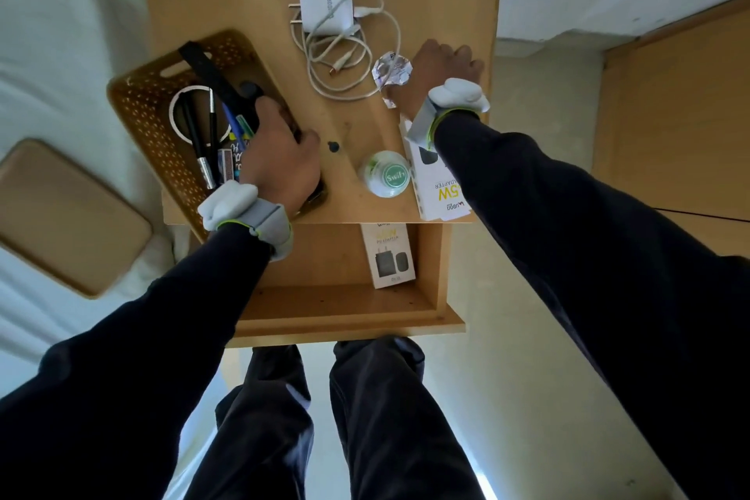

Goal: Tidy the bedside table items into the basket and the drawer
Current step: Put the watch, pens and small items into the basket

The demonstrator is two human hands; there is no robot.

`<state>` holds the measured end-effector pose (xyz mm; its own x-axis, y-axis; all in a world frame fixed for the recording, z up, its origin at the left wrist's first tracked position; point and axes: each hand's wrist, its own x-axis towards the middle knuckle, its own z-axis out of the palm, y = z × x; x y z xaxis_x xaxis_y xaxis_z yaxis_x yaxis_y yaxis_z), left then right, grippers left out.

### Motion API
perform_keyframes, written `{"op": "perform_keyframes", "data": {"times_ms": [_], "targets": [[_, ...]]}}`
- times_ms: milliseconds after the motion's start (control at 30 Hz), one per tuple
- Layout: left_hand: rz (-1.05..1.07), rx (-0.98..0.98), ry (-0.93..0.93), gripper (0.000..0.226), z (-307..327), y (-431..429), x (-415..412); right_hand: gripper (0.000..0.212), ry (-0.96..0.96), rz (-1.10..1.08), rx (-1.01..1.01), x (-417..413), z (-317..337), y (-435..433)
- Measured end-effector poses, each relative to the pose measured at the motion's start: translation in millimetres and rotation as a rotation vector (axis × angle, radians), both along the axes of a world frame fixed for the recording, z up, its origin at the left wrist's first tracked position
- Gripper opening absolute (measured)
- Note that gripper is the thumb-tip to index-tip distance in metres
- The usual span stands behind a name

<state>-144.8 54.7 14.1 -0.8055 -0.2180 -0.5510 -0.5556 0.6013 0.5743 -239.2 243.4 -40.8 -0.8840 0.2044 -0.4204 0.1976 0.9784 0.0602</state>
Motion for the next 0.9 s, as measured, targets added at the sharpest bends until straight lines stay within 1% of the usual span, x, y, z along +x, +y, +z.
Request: {"op": "perform_keyframes", "data": {"times_ms": [67, 133, 200, 267, 333, 433, 567, 700, 767, 900], "targets": [[0.01, 0.049, -0.018, 0.037, 0.9, -1.4, -1.1, 0.048, -0.016, -0.068, -0.035, -1.9, -0.2, 1.5], [0.056, 0.105, -0.013, 0.033, 0.4, -6.0, 2.3, 0.044, 0.003, -0.076, -0.081, -2.1, 3.9, 3.7], [0.124, 0.161, 0.028, 0.02, 1.1, -11.9, 8.1, 0.031, 0.114, -0.112, -0.124, -1.5, 15.4, 5.9], [0.216, 0.221, 0.051, 0.014, 3.9, -19.6, 12.9, 0.025, 0.231, -0.168, -0.171, 0.7, 27.2, 7.2], [0.302, 0.301, 0.013, 0.015, 6.2, -28.7, 16.4, 0.019, 0.317, -0.233, -0.262, 6.2, 37.8, 7.0], [0.451, 0.445, -0.08, 0.023, 10.0, -42.7, 21.9, 0.022, 0.391, -0.313, -0.441, 21.0, 55.7, 1.8], [0.633, 0.569, -0.09, 0.023, 16.4, -65.7, 25.7, 0.022, 0.466, -0.356, -0.621, 45.1, 83.7, -29.4], [0.814, 0.691, -0.118, 0.021, 17.3, -81.6, 25.3, 0.023, 0.465, -0.337, -0.767, 71.5, 98.2, -72.5], [0.829, 0.675, -0.123, 0.02, 16.0, -84.8, 25.2, 0.022, 0.418, -0.326, -0.811, 86.3, 94.7, -93.5], [0.798, 0.594, -0.103, 0.02, 9.0, -88.7, 17.7, 0.022, 0.251, -0.278, -0.844, 112.0, 74.1, -128.8]]}}
